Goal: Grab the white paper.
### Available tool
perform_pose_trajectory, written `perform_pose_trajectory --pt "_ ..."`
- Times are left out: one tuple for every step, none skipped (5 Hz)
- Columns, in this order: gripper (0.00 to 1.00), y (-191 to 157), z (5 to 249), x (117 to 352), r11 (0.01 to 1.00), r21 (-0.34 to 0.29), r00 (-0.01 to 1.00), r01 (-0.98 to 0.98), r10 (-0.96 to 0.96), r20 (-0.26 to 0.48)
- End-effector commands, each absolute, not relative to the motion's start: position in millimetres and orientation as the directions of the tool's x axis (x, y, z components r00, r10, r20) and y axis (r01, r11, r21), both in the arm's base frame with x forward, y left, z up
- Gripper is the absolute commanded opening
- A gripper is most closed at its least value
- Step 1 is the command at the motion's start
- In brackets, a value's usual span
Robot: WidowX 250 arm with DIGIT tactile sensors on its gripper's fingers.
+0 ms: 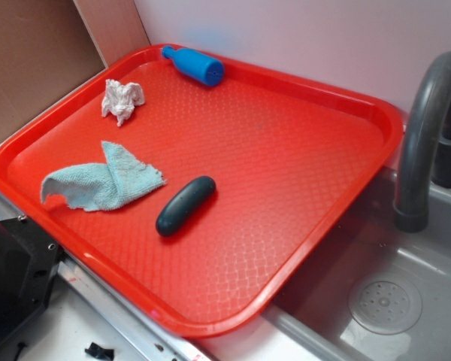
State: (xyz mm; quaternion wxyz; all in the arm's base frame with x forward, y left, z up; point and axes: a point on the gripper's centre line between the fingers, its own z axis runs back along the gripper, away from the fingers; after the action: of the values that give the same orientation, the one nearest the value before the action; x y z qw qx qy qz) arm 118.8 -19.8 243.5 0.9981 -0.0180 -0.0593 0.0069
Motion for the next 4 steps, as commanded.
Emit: perform_pose_trajectory --pt "1.00 -19.8 243.5 118.8 0.999 -0.037 0.993 -0.012 0.016 0.118" --pt "1.00 -9.9 238.2 130.1 1.000 -0.007 0.982 -0.029 0.030 0.185" --pt "1.00 11.8 215.7 145.6 0.996 0.028 0.974 -0.084 0.077 0.211" --pt "1.00 33.5 195.4 161.4 0.992 0.019 0.963 -0.126 0.117 0.244"
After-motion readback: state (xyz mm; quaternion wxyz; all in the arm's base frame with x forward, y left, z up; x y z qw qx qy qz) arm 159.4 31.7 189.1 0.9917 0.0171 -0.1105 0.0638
